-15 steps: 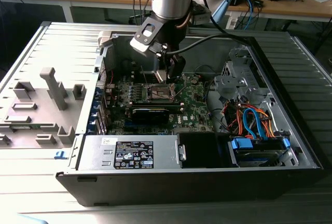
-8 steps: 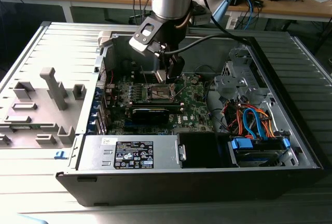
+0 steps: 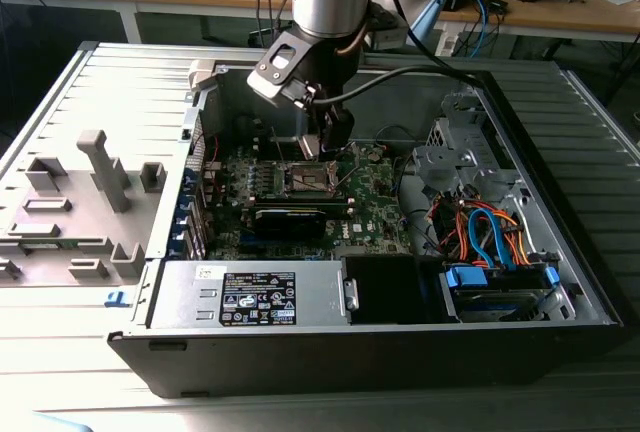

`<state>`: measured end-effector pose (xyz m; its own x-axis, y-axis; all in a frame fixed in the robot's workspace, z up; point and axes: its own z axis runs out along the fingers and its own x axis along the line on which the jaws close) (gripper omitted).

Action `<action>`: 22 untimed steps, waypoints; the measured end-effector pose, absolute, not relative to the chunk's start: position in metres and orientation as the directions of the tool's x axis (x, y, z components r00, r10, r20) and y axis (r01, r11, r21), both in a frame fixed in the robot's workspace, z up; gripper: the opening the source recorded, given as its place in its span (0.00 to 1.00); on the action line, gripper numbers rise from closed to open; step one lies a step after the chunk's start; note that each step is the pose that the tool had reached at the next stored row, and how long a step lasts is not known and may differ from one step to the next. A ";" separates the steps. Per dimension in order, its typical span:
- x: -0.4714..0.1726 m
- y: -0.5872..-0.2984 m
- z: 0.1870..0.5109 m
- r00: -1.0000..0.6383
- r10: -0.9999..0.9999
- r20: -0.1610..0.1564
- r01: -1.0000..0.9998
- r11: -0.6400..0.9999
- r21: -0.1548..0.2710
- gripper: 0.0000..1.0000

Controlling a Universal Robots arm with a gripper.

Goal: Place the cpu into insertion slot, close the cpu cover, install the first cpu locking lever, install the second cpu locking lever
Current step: 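Place the cpu into insertion slot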

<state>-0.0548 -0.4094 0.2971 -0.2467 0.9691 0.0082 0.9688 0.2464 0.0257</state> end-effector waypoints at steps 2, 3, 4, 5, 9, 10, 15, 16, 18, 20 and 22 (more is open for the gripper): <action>-0.055 -0.409 0.297 -0.240 0.971 0.008 0.971 0.239 0.026 0.55; -0.055 -0.409 0.297 -0.232 0.973 0.008 0.972 0.232 0.026 0.55; -0.055 -0.409 0.297 -0.225 0.974 0.008 0.974 0.224 0.026 0.55; -0.055 -0.409 0.297 -0.218 0.976 0.008 0.976 0.218 0.026 0.55; -0.055 -0.409 0.297 -0.204 0.979 0.008 0.979 0.203 0.026 0.55; -0.055 -0.409 0.297 -0.199 0.980 0.008 0.980 0.199 0.026 0.55; -0.055 -0.409 0.297 -0.172 0.985 0.008 0.985 0.171 0.026 0.55; -0.055 -0.409 0.297 -0.162 0.987 0.008 0.986 0.162 0.026 0.55; -0.055 -0.409 0.297 -0.151 0.989 0.008 0.988 0.151 0.026 0.55; -0.055 -0.409 0.297 -0.135 0.991 0.008 0.991 0.135 0.026 0.55; -0.055 -0.409 0.297 -0.125 0.992 0.008 0.992 0.124 0.026 0.55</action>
